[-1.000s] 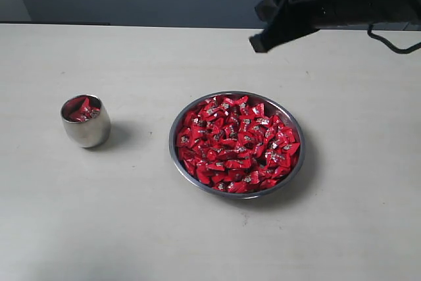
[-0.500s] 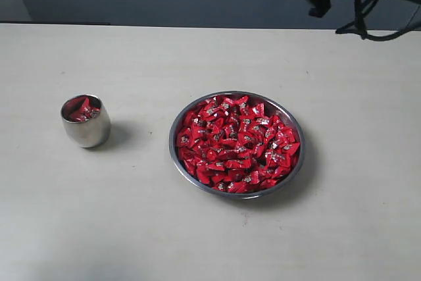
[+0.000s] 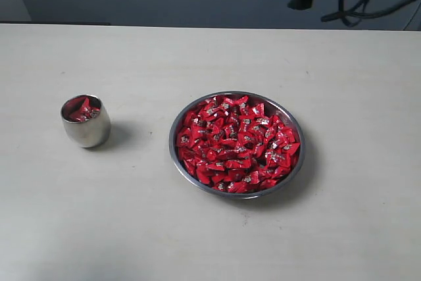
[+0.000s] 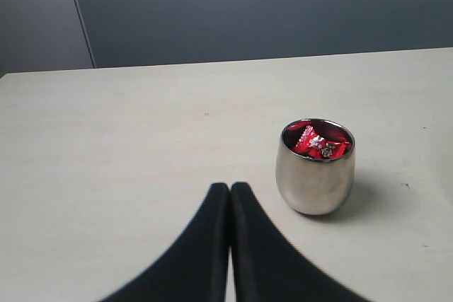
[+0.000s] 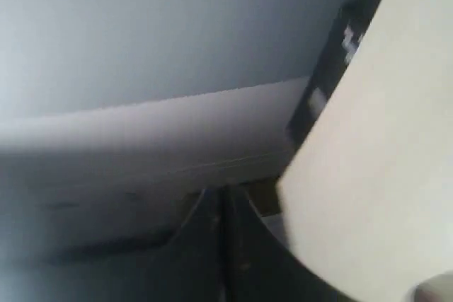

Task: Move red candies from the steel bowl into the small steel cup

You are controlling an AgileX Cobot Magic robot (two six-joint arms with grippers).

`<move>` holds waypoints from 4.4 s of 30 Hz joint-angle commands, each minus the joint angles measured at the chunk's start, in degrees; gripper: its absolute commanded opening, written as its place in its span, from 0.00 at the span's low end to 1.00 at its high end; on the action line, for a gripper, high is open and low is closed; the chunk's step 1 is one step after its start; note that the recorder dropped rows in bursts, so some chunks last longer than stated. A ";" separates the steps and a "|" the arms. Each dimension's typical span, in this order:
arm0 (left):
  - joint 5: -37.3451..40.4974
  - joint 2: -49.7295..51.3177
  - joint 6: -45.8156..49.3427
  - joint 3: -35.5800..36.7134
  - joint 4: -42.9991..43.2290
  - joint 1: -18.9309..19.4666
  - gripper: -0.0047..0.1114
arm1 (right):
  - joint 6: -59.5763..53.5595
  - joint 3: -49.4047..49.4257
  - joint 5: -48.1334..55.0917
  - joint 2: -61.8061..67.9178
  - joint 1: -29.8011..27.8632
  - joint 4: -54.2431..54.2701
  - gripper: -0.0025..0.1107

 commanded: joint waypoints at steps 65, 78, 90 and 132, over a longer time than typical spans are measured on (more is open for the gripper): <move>-0.10 -0.26 -0.15 0.22 0.04 -0.44 0.04 | -40.21 -0.33 27.35 20.37 3.58 -57.81 0.44; -0.10 -0.26 -0.15 0.22 0.04 -0.44 0.04 | -31.15 -8.27 38.15 25.60 4.51 -63.36 0.44; -0.10 -0.26 -0.15 0.22 0.04 -0.44 0.04 | -50.81 -9.34 40.14 25.60 11.67 -63.44 0.44; -0.10 -0.26 -0.15 0.22 0.04 -0.44 0.04 | -76.08 -9.34 35.43 33.10 11.92 -66.56 0.28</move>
